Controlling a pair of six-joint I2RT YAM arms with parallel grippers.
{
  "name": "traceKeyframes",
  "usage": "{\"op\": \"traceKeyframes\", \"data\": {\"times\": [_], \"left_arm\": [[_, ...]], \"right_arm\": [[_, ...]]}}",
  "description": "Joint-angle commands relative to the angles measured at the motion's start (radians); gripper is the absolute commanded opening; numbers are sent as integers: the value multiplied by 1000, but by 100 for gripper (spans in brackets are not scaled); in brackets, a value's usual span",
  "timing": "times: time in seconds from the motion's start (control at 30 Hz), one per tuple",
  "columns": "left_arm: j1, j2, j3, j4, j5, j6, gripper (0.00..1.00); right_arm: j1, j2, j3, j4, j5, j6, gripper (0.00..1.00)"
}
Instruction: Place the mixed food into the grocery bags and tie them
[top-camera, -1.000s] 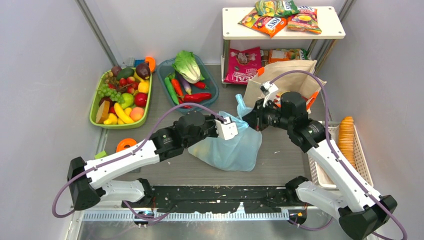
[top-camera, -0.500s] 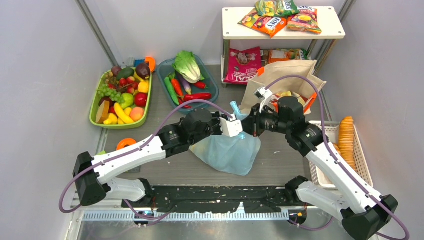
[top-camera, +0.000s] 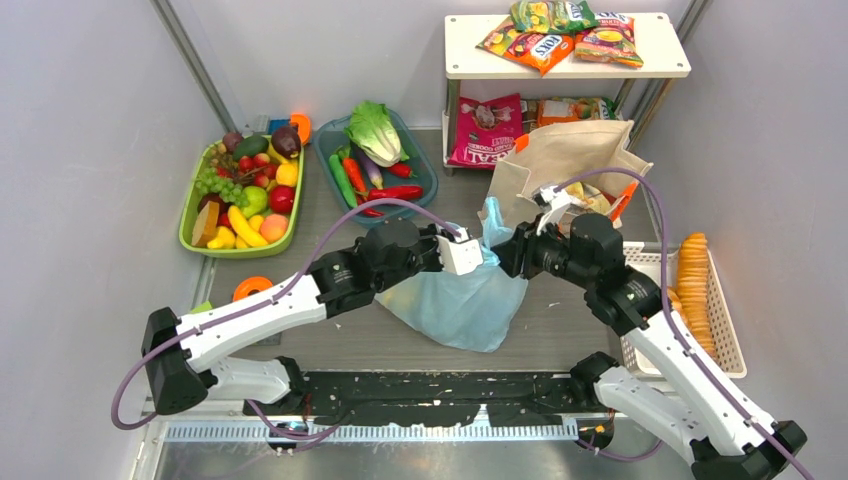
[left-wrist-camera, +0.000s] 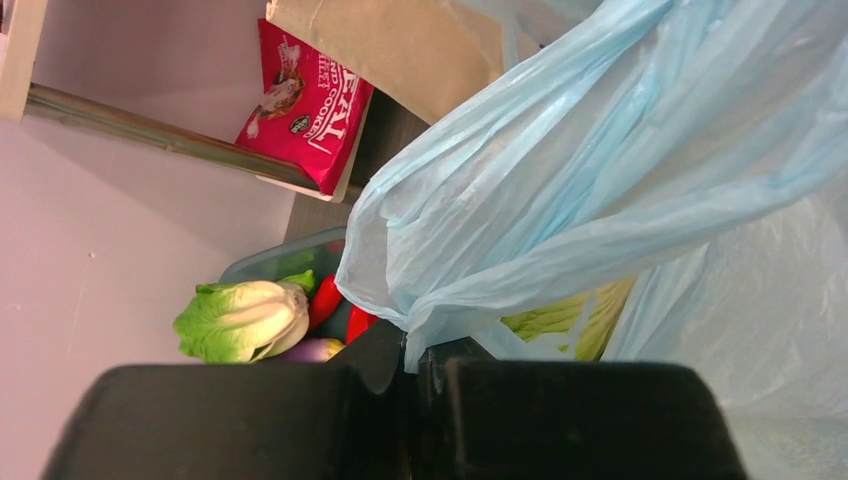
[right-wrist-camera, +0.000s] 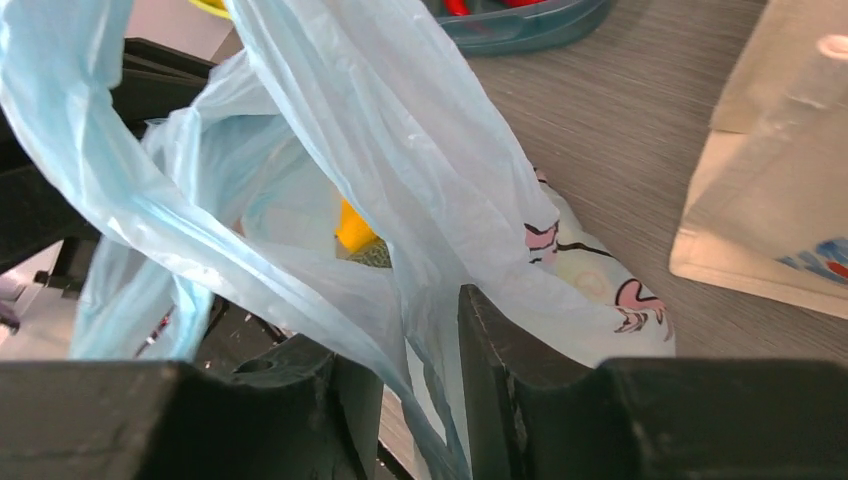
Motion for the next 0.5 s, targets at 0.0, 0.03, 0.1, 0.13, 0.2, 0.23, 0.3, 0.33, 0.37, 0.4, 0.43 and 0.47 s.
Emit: {"op": "traceKeyframes", "data": {"times": [0.0, 0.03, 0.1, 0.13, 0.2, 0.23, 0.3, 0.33, 0.37, 0.4, 0.43, 0.47], "left_arm": [[-10, -39, -2, 42, 4, -11, 0], [-10, -39, -1, 43, 3, -11, 0], [-11, -38, -2, 44, 3, -10, 0], [-11, -39, -1, 45, 4, -9, 0], [-11, -37, -2, 47, 3, -4, 0], [-11, -37, -2, 48, 3, -3, 0], [-12, -35, -1, 48, 3, 1, 0], [-12, -35, -1, 49, 3, 2, 0], [-12, -34, 0, 49, 3, 3, 0], [-13, -34, -1, 49, 3, 5, 0], [-12, -33, -1, 48, 3, 7, 0], [-12, -34, -1, 49, 2, 8, 0]], "right_arm": [[6, -64, -27, 41, 128, 24, 43], [6, -84, -33, 37, 140, 25, 46], [5, -114, -37, 23, 174, 23, 53], [5, -133, -37, 11, 198, 17, 55], [5, -161, -38, -7, 220, -2, 59], [5, -170, -37, -14, 222, -10, 61], [4, -188, -33, -38, 212, -37, 65], [4, -196, -32, -55, 204, -55, 68], [4, -200, -32, -62, 172, -65, 71], [5, -204, -32, -73, 149, -82, 73], [5, -205, -37, -74, 93, -87, 77], [5, -212, -42, -66, 61, -94, 79]]}}
